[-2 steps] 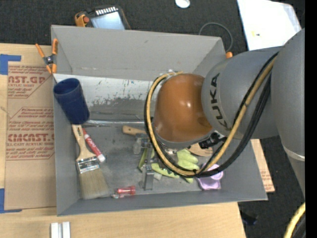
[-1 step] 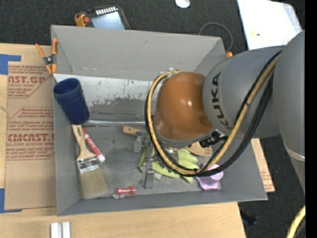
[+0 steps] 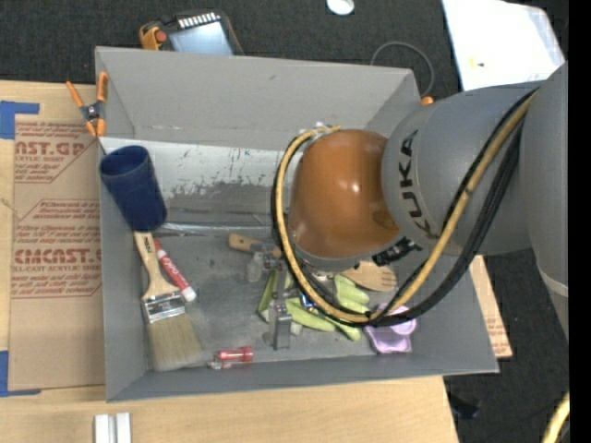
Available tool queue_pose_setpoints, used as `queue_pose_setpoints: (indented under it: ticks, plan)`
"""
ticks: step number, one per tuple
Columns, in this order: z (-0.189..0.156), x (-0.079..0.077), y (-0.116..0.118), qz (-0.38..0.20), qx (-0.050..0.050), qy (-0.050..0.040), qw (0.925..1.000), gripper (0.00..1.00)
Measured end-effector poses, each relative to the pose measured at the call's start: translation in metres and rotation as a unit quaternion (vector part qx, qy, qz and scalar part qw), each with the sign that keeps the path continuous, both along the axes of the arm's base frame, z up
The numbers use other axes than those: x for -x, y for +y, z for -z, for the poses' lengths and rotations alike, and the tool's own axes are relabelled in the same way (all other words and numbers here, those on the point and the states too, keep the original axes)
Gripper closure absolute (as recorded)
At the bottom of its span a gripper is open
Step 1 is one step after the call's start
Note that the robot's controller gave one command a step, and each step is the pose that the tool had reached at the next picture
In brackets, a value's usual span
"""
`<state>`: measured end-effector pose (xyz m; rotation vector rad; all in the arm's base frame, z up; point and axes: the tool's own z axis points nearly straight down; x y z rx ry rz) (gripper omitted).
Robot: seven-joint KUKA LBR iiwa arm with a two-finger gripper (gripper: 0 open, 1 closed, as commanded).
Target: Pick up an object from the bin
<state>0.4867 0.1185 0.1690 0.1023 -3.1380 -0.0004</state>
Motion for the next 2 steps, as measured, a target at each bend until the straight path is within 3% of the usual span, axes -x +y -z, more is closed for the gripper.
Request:
queue_pose_setpoints:
  ticks: [1,2]
  plan:
    - [-0.0458,0.0076,-0.0509,-0.008,-0.001,-0.0013,1.0000,1.00]
    - [-0.0458,0.0076,-0.0506,-0.008,-0.001,-0.0012,1.0000,0.00]
